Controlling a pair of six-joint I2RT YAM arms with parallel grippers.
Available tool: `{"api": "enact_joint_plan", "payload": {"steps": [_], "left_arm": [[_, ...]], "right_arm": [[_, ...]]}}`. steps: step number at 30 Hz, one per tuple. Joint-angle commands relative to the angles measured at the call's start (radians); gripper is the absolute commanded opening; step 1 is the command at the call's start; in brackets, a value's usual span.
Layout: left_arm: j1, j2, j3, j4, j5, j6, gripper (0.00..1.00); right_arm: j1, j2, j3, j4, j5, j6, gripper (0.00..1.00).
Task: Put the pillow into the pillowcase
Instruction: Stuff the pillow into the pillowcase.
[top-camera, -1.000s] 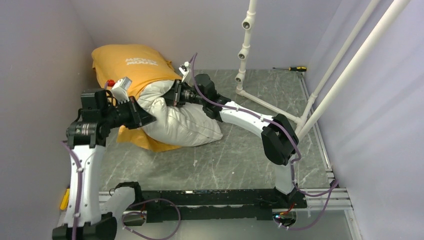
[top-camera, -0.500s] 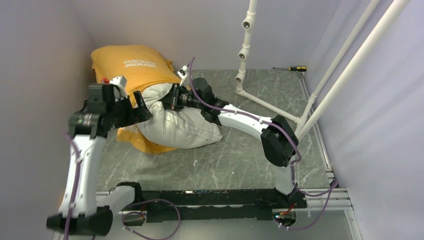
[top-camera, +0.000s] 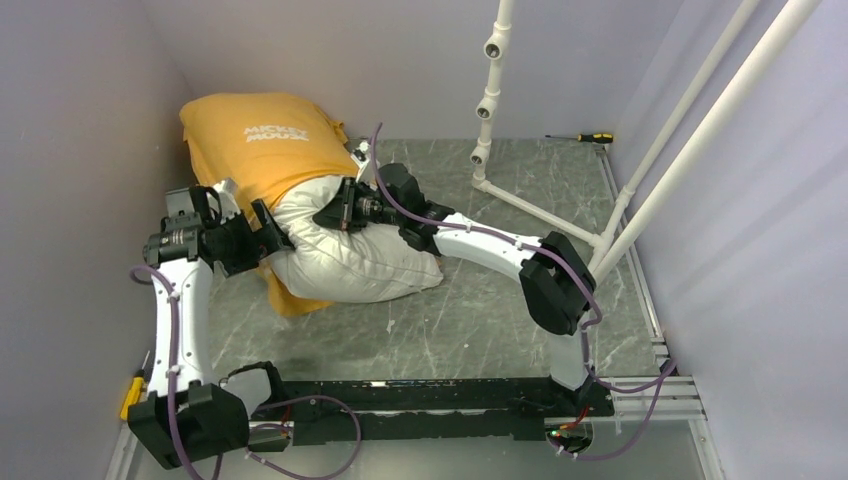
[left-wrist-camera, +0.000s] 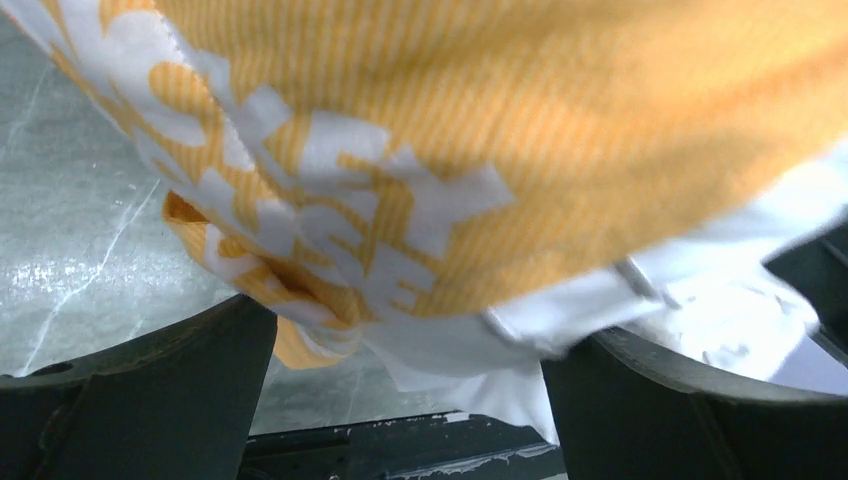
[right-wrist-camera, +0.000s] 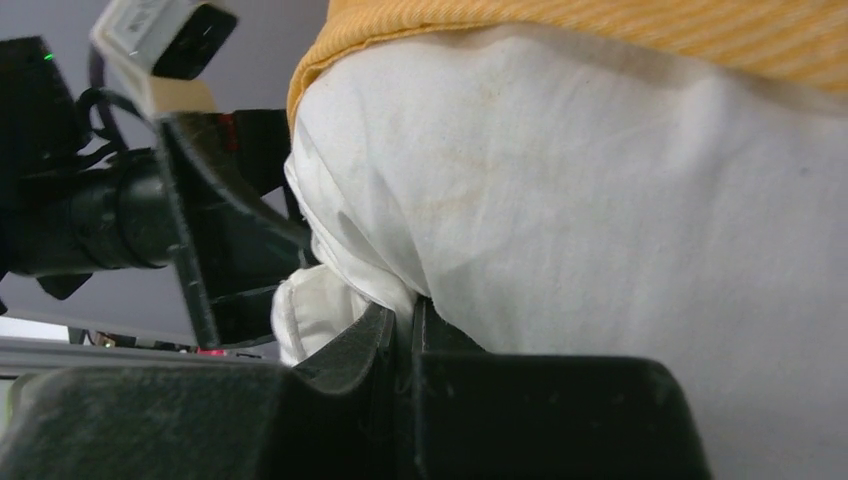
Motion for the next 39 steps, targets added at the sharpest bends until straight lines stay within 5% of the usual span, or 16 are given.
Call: {"api": "enact_joint_plan", "payload": {"steps": [1, 6, 14, 20, 24, 26, 27, 32, 39], "left_arm": [[0.045, -0.119, 0.044, 0.091, -0.006, 0.024, 0.99], [0.045, -0.251, 0.08, 0.114, -0.011, -0.012, 0.99], [0.045, -0.236, 0.018, 0.154, -0.009, -0.019, 0.99], [0.045, -0.075, -0.05, 0.25, 0.096, 0.004, 0.99], [0.044, 0.009, -0.093, 0.41, 0.346, -0.012, 0.99], [0.037, 0.026, -0.107, 0.475, 0.445, -0.036, 0.91], [0.024, 0.032, -0.102, 0.483, 0.474, -0.039, 0.79], [-0.086, -0.029, -0.049, 0.408, 0.498, -0.053, 0.02], [-0.105, -0.212, -0.046, 0.39, 0.485, -0.234, 0.0]], "right_arm": [[-0.067, -0.052, 0.004, -0.001, 0.13, 0.001, 0.0], [-0.104, -0.072, -0.031, -0.077, 0.22, 0.026, 0.0], [-0.179, -0.056, -0.049, -0.138, 0.21, 0.048, 0.0], [-0.196, -0.067, -0.067, -0.111, 0.174, 0.058, 0.0], [-0.197, -0.054, -0.045, -0.115, 0.142, 0.058, 0.0], [-0.197, -0.052, -0.043, -0.11, 0.132, 0.06, 0.0], [-0.198, -0.052, -0.042, -0.11, 0.129, 0.061, 0.0], [-0.197, -0.054, -0.054, -0.077, 0.082, 0.064, 0.0], [-0.195, -0.125, -0.151, 0.002, 0.043, 0.093, 0.0]]}}
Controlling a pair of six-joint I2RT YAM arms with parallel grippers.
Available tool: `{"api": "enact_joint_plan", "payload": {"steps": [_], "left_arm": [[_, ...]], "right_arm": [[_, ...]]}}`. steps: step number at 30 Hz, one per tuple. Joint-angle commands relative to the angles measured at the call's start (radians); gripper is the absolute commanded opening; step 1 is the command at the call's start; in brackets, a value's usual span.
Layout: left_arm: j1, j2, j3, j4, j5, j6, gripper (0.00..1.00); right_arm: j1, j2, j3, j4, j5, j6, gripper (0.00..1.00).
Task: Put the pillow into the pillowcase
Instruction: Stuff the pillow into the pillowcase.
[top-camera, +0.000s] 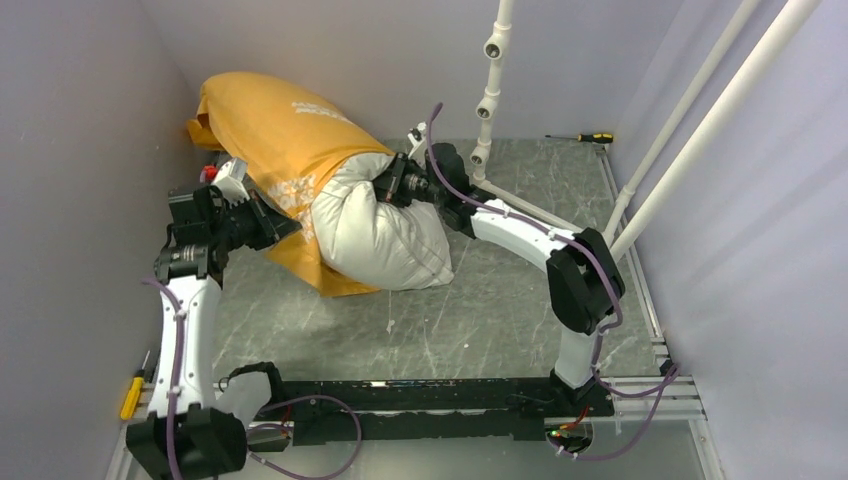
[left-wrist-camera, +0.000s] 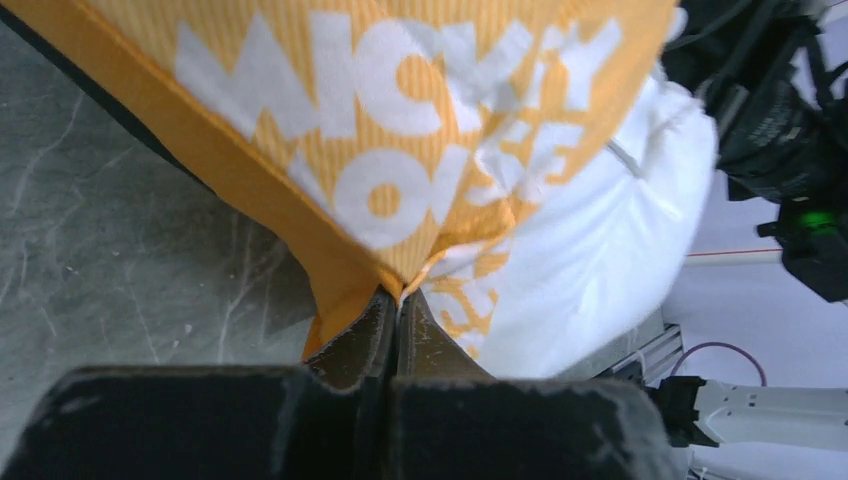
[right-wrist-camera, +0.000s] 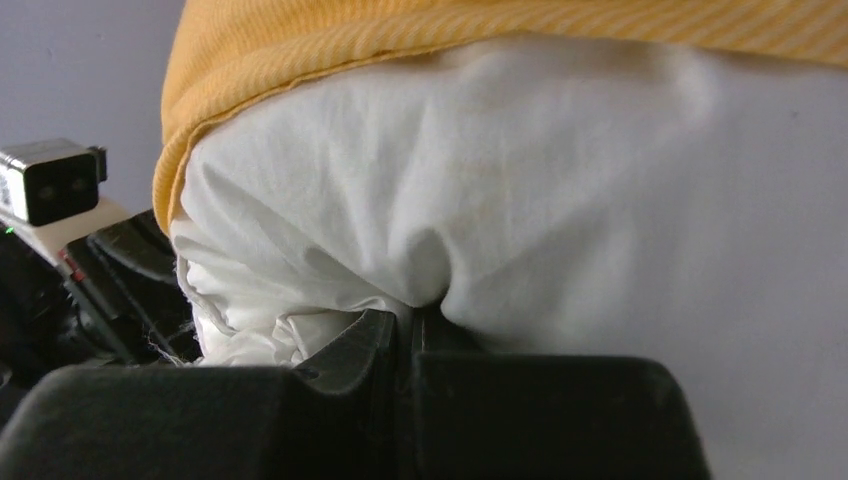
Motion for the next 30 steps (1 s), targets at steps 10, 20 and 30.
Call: {"api": "enact_joint_plan", "payload": {"steps": [10, 20, 30], "left_arm": [[-0.045, -0.294, 0.157, -0.097, 0.171, -0.272, 0.0], [-0.076, -0.307, 0.12, -0.024, 0.343, -0.377, 0.0], [-0.087, -0.372, 0.059, 0.0, 0.404, -0.443, 0.0]], "right_arm": [[0.083, -0.18, -0.201, 0.169, 0.095, -0.001, 0.0], [0.22, -0.086, -0.042, 0.153, 0.284, -0.023, 0.0], [0.32, 0.164, 0.3, 0.06, 0.609, -0.2, 0.0]]}}
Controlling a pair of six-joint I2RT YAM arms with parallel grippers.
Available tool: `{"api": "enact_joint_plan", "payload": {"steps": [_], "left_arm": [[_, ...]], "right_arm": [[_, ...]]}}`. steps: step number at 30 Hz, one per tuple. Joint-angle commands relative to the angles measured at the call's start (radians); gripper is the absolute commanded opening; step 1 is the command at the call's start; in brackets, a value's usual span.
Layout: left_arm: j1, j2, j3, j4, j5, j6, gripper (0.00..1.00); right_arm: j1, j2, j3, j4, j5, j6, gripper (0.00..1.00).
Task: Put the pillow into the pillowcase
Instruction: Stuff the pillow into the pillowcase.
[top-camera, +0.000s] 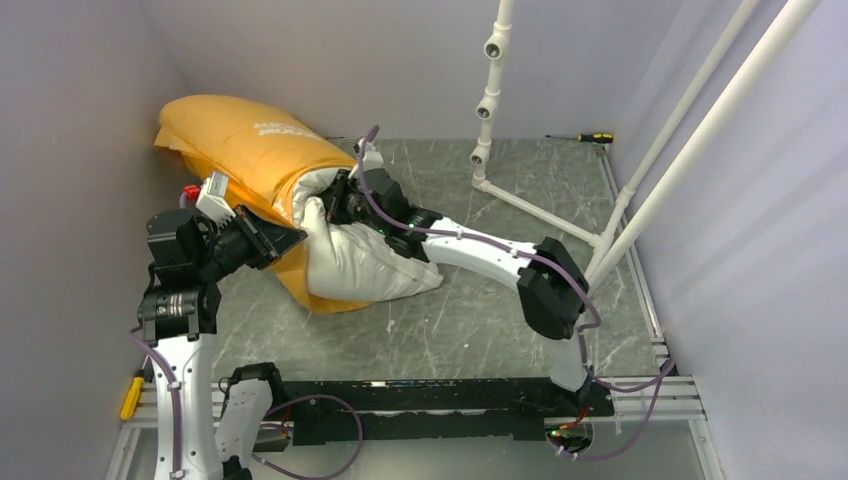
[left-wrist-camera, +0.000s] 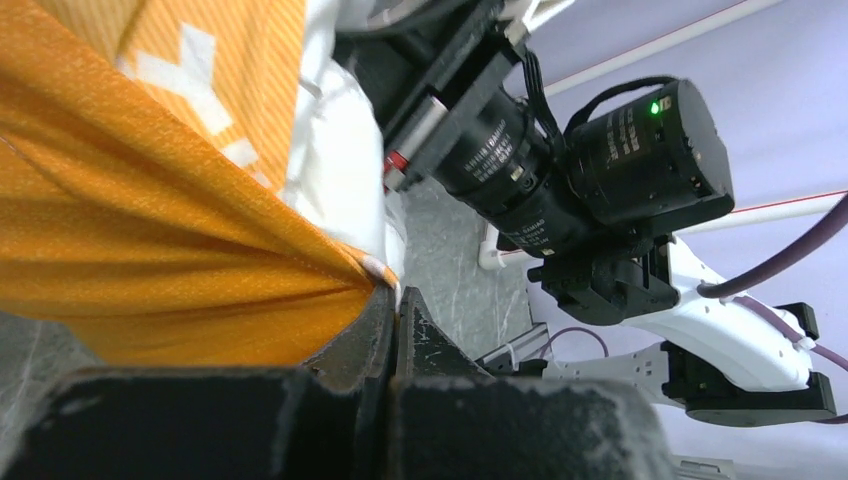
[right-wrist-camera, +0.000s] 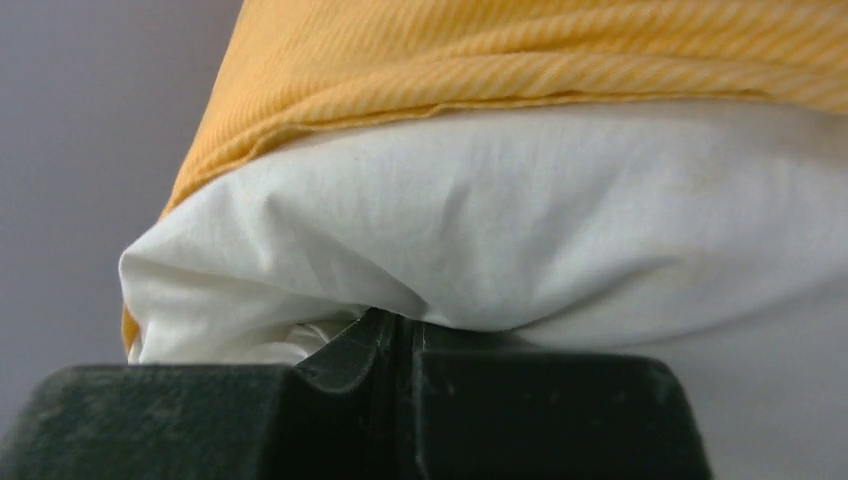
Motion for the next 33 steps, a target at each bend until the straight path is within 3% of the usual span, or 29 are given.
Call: {"api": "enact_joint_plan", "payload": {"steps": [1, 4, 7, 8, 13, 14, 17, 22, 25, 27, 33], "left_arm": [[-0.049, -0.099, -0.014, 0.113, 0.349, -0.143, 0.0], [-0.049, -0.112, -0.039, 0.146, 0.358, -0.174, 0.0], [-0.049, -0.119, -0.05, 0.091, 0.325, -0.137, 0.0], [-0.05, -0.124, -0.061, 0.061, 0.301, -0.125, 0.0], [-0.05, -0.175, -0.159, -0.086, 0.155, -0.065, 0.0], [-0.049, -0.185, -0.187, -0.092, 0.141, -0.062, 0.0], [-0.05, -0.214, -0.277, -0.049, 0.148, -0.087, 0.0], [-0.05, -0.253, -0.383, 0.018, 0.145, -0.109, 0.0], [-0.051, -0.253, -0.414, 0.032, 0.161, -0.11, 0.0], [-0.051, -0.249, -0.421, 0.028, 0.168, -0.094, 0.0], [-0.051, -0.261, -0.433, 0.027, 0.195, -0.089, 0.0]], "right_arm": [[0.048, 0.13, 0.24, 0.024, 0.223, -0.118, 0.0], [0.05, 0.199, 0.387, -0.063, 0.238, -0.188, 0.0], [0.025, 0.266, 0.514, -0.197, 0.081, -0.216, 0.0], [0.019, 0.254, 0.506, -0.226, 0.055, -0.22, 0.05], [0.018, 0.03, 0.231, -0.359, 0.071, -0.242, 0.73], [0.018, -0.026, 0.181, -0.402, 0.103, -0.244, 0.83], [0.018, -0.184, 0.06, -0.54, 0.169, -0.25, 0.99], [0.006, -0.46, -0.138, -0.685, 0.187, -0.182, 1.0], [-0.01, -0.601, -0.293, -0.67, 0.114, -0.094, 1.0], [-0.045, -0.678, -0.433, -0.591, 0.005, 0.0, 1.0], [-0.198, -0.753, -0.845, -0.07, -0.309, 0.312, 1.0]]}}
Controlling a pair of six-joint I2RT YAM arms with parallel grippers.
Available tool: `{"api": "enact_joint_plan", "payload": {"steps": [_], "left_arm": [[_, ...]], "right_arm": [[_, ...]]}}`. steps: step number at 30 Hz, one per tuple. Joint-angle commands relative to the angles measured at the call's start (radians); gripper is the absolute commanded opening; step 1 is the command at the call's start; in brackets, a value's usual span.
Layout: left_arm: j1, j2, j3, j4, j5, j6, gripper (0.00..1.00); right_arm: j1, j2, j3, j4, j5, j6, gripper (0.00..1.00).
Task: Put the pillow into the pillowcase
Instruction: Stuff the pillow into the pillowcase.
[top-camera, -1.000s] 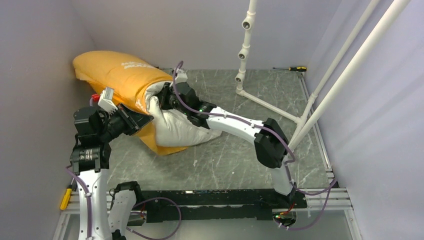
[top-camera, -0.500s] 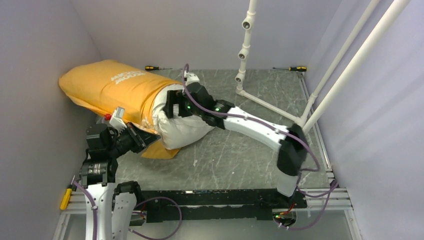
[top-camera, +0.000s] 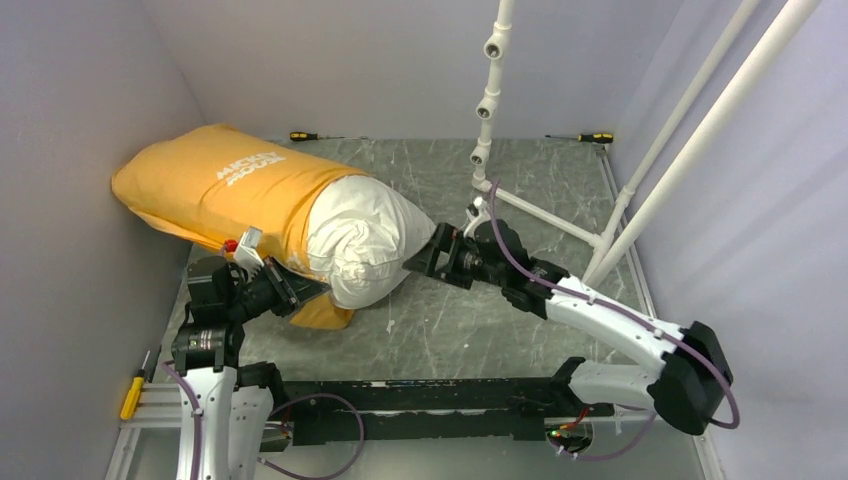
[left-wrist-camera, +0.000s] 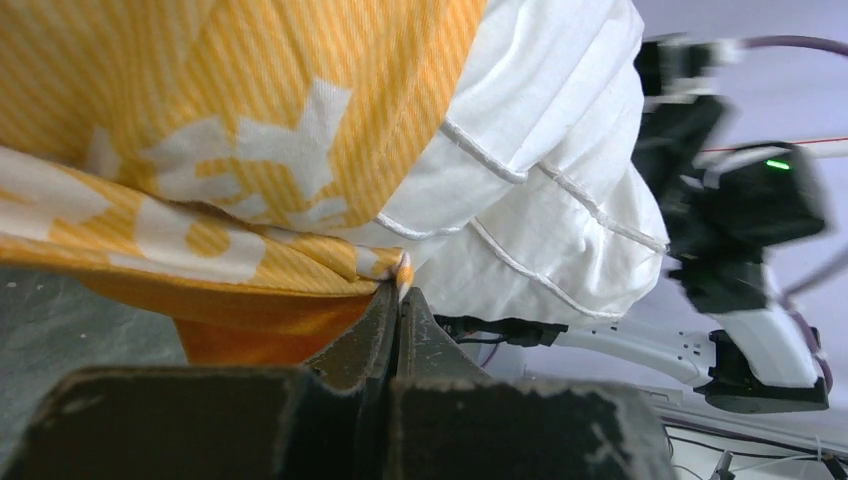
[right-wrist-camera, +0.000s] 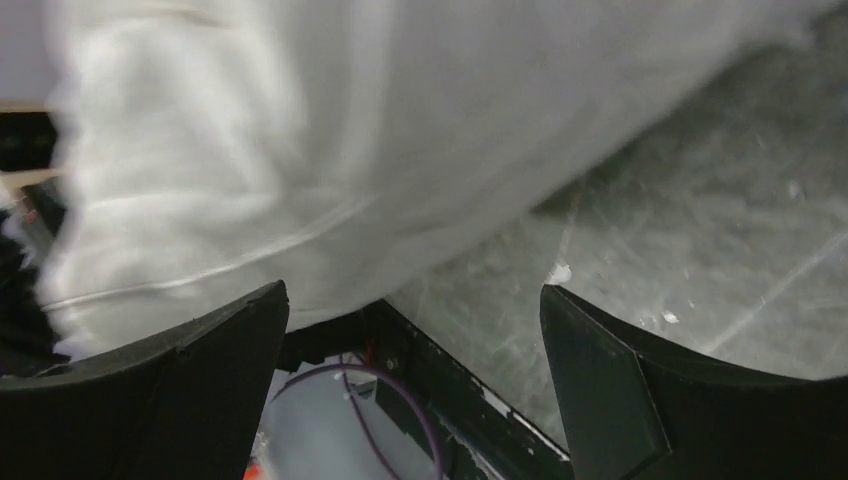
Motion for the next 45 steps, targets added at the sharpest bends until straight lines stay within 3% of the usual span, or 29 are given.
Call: {"api": "enact_joint_plan", "payload": {"steps": [1, 5, 8, 9, 11, 14, 20, 23, 27, 32, 37, 40, 42, 45], "left_arm": [[-0.015, -0.022, -0.009, 0.02, 0.132, -0.005, 0.0], [-0.016, -0.034, -0.017, 0.015, 0.149, -0.003, 0.0], [-0.016, -0.043, -0.025, 0.052, 0.179, -0.034, 0.0], [-0.017, -0.046, -0.023, 0.065, 0.187, -0.045, 0.0], [-0.018, -0.049, -0.011, 0.095, 0.205, -0.073, 0.0], [-0.02, -0.045, 0.017, 0.147, 0.221, -0.114, 0.0], [-0.026, -0.018, 0.029, 0.373, 0.213, -0.269, 0.0], [-0.032, 0.023, 0.034, 0.507, 0.188, -0.337, 0.0], [-0.09, 0.169, 0.11, 0.544, 0.145, -0.32, 0.0], [-0.39, 0.453, 0.266, 0.513, 0.009, -0.201, 0.0], [-0.713, 0.7, 0.446, 0.37, -0.152, -0.036, 0.0], [-0.844, 0.744, 0.496, 0.288, -0.271, 0.021, 0.0], [-0.89, 0.752, 0.508, 0.219, -0.304, 0.051, 0.22], [-0.949, 0.719, 0.527, 0.092, -0.393, 0.095, 0.61]], "right_arm": [[-0.091, 0.051, -0.21, 0.404, -0.26, 0.277, 1.0], [-0.11, 0.228, -0.217, 0.729, -0.327, 0.4, 1.0], [-0.108, 0.411, -0.096, 0.867, -0.354, 0.45, 1.0], [-0.106, 0.491, -0.045, 0.889, -0.354, 0.456, 0.95], [-0.107, 0.594, 0.043, 0.993, -0.354, 0.473, 0.67], [-0.109, 0.688, 0.201, 0.983, -0.334, 0.443, 0.0], [-0.087, 0.654, 0.542, 0.514, -0.282, -0.042, 0.0], [-0.089, 0.57, 0.526, 0.47, -0.281, -0.21, 0.0], [-0.09, 0.504, 0.461, 0.466, -0.354, -0.366, 0.0], [-0.091, 0.523, 0.413, 0.469, -0.404, -0.42, 0.0], [-0.106, 0.51, 0.34, 0.363, -0.26, -0.436, 0.0], [-0.13, 0.464, 0.283, 0.263, -0.163, -0.431, 0.13], [-0.134, 0.419, 0.255, 0.171, -0.106, -0.434, 0.27], [-0.14, 0.309, 0.185, 0.036, 0.034, -0.416, 0.61]]}}
